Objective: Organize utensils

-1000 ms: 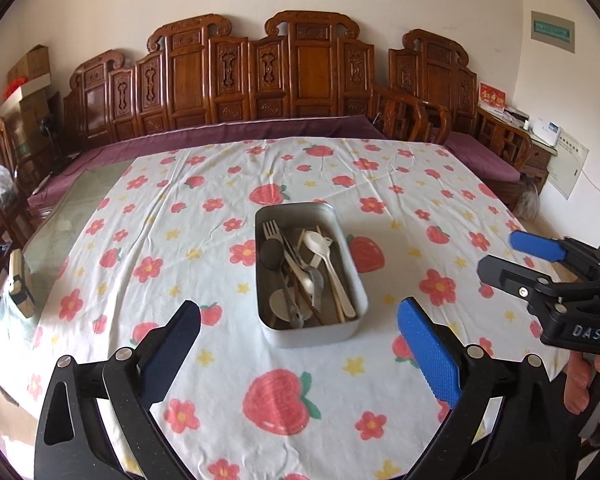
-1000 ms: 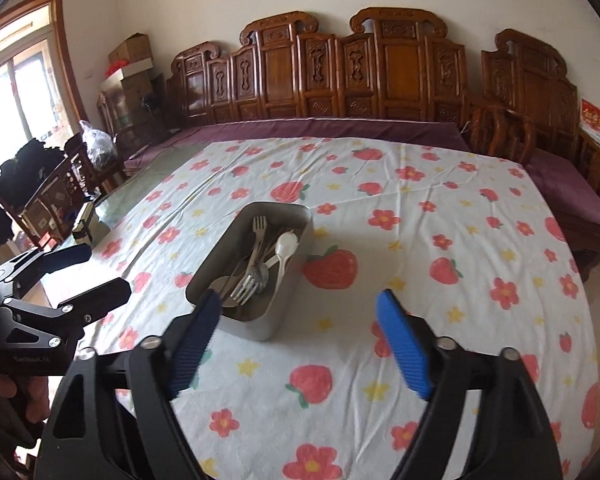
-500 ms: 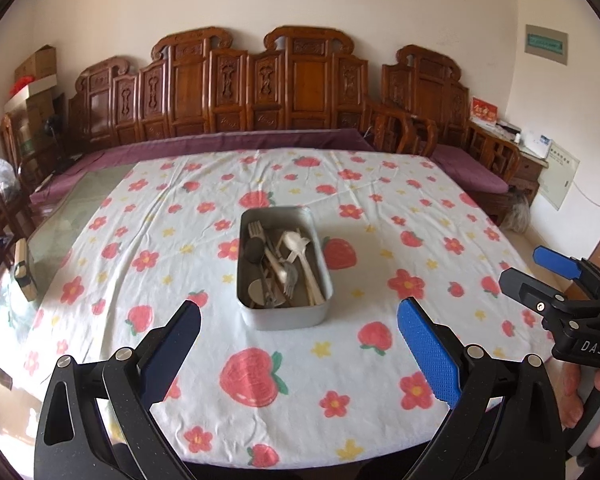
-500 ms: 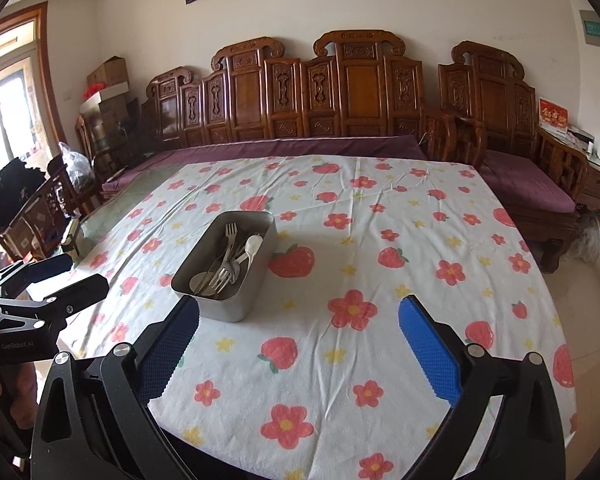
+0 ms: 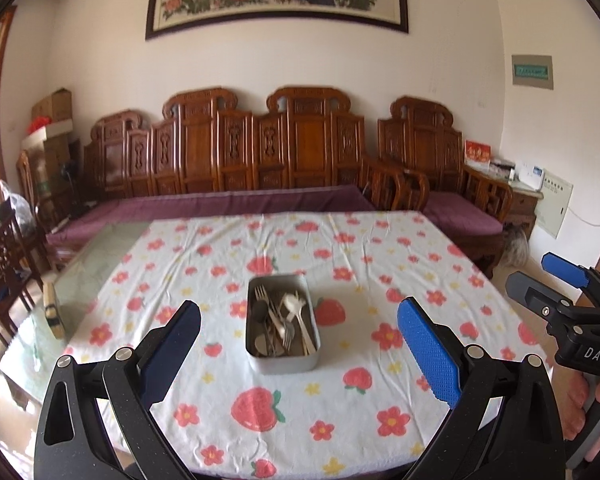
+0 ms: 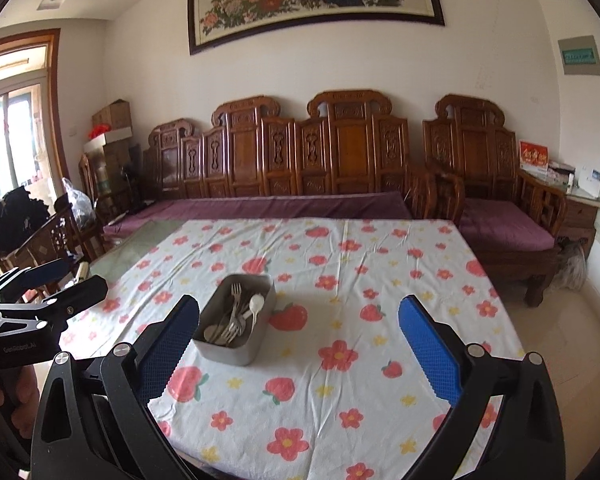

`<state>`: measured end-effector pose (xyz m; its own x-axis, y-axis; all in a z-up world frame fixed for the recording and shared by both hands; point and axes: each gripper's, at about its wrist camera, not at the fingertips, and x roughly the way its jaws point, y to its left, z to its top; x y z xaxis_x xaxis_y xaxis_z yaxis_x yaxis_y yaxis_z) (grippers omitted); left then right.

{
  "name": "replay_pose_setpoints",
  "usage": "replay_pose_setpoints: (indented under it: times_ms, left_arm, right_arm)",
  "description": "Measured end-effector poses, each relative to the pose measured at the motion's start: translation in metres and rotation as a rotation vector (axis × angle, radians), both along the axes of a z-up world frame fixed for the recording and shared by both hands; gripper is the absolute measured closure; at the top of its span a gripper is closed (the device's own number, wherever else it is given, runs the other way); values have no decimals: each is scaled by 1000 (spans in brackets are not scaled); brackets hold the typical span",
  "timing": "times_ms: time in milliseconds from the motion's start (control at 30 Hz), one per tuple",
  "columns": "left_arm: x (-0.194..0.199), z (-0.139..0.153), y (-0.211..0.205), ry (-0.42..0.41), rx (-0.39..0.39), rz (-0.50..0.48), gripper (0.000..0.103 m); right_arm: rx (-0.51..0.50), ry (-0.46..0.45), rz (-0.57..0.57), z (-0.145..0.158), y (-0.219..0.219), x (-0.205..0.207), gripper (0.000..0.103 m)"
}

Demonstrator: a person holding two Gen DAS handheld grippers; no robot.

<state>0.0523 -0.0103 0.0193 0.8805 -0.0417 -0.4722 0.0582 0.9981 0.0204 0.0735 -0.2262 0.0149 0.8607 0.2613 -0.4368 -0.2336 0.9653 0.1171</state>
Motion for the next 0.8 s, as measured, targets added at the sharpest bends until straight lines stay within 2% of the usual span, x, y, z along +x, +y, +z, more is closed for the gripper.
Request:
replay_pose_setpoints:
  times_ms: [133,267,800]
  left_arm:
    - [-12,17,0,-43,1,15,8]
    - [-20,26,3,-69,-9,26,8]
    - [-23,27,2,-79,-3,32,8]
  right_arm:
    - [8,-67,-27,20,-6,-18,2]
    - [23,-87,-27,29,-10,-27,2]
    - [22,-86,-24,30,-7,-32,2]
